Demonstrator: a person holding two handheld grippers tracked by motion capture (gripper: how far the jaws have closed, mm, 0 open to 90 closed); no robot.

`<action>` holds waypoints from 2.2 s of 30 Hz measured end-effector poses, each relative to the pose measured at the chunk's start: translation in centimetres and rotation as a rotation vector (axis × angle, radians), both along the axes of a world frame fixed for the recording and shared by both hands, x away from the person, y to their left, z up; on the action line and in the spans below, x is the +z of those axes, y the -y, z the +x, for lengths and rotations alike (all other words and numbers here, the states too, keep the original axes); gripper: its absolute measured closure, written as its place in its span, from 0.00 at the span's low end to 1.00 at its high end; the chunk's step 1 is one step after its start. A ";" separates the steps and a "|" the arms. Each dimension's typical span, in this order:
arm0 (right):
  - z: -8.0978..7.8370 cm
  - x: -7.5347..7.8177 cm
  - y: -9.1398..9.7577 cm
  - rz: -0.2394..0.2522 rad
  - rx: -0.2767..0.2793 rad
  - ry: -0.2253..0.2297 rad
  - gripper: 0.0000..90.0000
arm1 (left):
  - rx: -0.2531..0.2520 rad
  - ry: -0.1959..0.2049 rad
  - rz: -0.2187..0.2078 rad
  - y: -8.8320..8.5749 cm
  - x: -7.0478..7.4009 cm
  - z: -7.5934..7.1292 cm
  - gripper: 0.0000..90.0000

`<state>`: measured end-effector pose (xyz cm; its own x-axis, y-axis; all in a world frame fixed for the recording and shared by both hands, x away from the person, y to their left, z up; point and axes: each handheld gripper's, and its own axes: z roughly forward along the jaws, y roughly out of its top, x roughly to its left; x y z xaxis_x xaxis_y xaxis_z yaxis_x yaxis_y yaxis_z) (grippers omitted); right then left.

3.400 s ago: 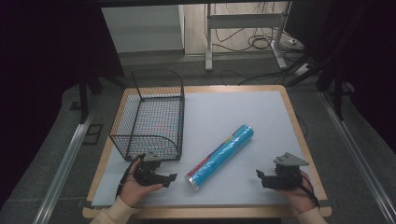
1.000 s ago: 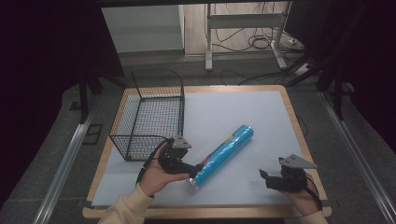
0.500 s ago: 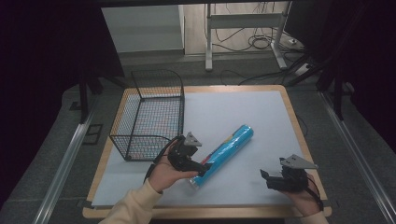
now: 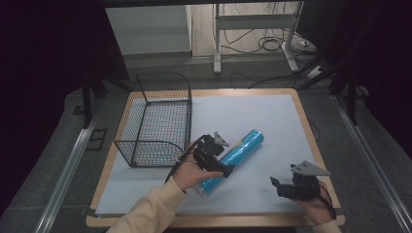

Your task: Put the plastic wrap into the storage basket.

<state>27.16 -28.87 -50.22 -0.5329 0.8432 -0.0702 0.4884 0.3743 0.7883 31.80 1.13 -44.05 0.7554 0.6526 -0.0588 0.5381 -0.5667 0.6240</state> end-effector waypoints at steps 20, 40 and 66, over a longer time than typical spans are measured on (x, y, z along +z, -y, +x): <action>0.1 0.0 0.1 -0.004 0.005 0.000 0.17 | 0.030 -0.098 0.099 3.6 -2.9 4.0 0.19; 0.2 -0.2 0.2 -0.015 0.007 0.000 0.17 | 0.053 -0.175 0.189 5.3 -5.3 5.3 0.34; 0.1 0.2 0.5 -0.008 -0.007 0.027 0.17 | 0.025 -0.229 0.151 3.7 -3.8 6.6 0.35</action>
